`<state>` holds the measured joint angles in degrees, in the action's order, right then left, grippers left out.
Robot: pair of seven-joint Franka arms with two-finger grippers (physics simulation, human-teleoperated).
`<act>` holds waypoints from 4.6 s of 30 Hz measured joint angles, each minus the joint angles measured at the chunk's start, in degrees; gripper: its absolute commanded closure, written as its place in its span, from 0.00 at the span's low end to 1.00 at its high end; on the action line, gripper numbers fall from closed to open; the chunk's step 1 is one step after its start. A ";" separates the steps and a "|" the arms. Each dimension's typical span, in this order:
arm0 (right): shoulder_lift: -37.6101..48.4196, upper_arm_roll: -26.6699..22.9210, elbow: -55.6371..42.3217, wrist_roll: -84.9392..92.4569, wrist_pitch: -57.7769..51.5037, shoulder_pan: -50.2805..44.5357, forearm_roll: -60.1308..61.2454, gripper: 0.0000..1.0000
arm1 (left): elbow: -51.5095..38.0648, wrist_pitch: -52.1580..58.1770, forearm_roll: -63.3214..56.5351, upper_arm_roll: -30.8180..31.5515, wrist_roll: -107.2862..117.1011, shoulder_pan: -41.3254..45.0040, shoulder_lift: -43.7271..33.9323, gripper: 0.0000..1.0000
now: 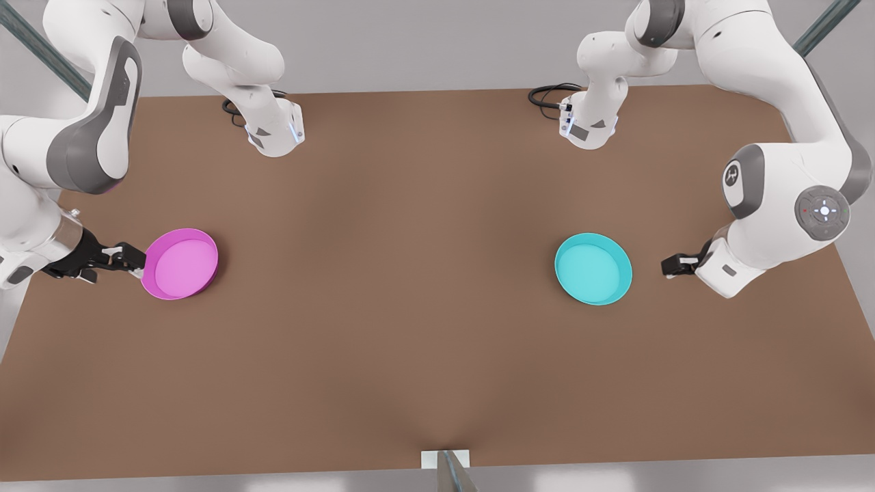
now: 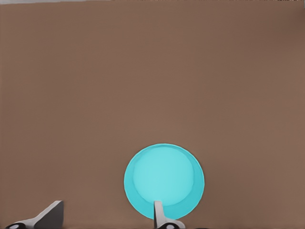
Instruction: Flip the blue plate over with the left arm, and stack the pink plate on top of the blue plate with the right arm
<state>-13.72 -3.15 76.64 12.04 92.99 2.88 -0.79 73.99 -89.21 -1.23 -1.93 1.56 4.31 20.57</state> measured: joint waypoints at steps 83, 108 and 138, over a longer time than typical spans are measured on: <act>-0.88 -0.01 -0.09 -0.09 1.14 -0.67 0.00 0.00 | 35.42 -24.74 29.03 -12.09 -33.61 0.98 8.78 0.79; -1.05 -0.01 -0.18 -0.09 1.14 -0.59 -0.04 0.00 | 15.92 -6.09 -8.01 -12.02 -2.73 26.87 8.08 0.79; -1.14 -0.01 -0.18 -0.09 1.14 -0.68 -0.01 0.00 | 12.49 -3.15 -46.77 -11.13 52.53 59.14 10.06 0.79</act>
<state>-14.86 -3.16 76.47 11.95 94.13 2.20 -0.80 86.48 -92.35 -48.00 -13.06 54.10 63.45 30.64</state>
